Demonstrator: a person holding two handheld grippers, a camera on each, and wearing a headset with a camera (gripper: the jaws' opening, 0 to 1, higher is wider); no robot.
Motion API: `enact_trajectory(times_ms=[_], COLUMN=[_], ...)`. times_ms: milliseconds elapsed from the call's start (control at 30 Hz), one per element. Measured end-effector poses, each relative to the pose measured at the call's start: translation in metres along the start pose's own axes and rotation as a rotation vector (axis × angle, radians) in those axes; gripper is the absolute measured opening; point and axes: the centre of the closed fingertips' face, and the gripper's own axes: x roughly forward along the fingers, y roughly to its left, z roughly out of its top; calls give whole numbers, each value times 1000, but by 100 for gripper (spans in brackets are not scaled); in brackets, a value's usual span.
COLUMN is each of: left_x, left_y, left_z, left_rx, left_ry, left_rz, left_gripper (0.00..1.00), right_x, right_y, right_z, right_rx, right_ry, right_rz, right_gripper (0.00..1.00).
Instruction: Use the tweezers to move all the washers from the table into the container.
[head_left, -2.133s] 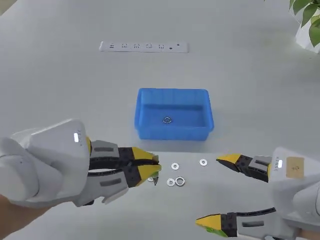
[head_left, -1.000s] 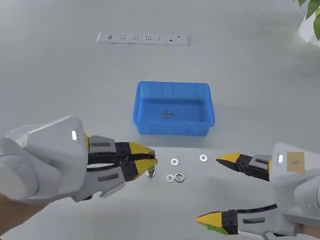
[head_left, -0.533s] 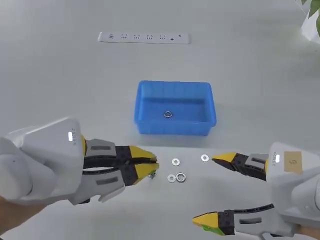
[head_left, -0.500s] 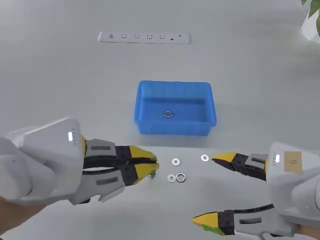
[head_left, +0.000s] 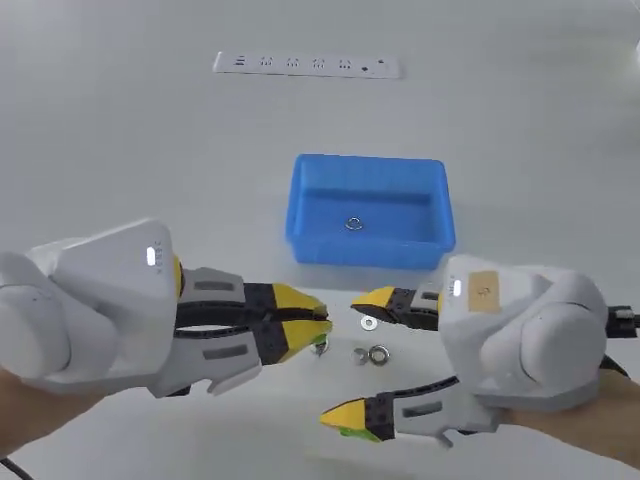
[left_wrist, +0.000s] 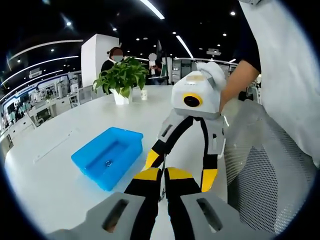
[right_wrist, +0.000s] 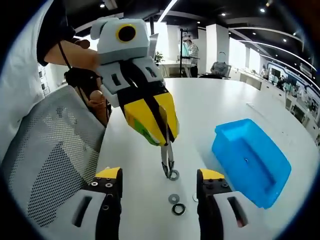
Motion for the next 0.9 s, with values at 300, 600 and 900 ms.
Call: enact_trajectory(times_ms=[300, 600, 900], left_x=[3, 2, -2], left_y=[-1, 0, 3], left_z=[0, -1, -3], left_rx=[4, 1, -2], left_ry=[14, 23, 37], left_rz=[-30, -38, -34], left_gripper=[7, 7, 7], right_x=[11, 8, 7], right_y=[-2, -4, -7], right_z=[7, 2, 6], right_rx=[-66, -75, -85], right_ry=[-14, 14, 8], right_rz=[69, 81, 81], right_gripper=[31, 23, 14])
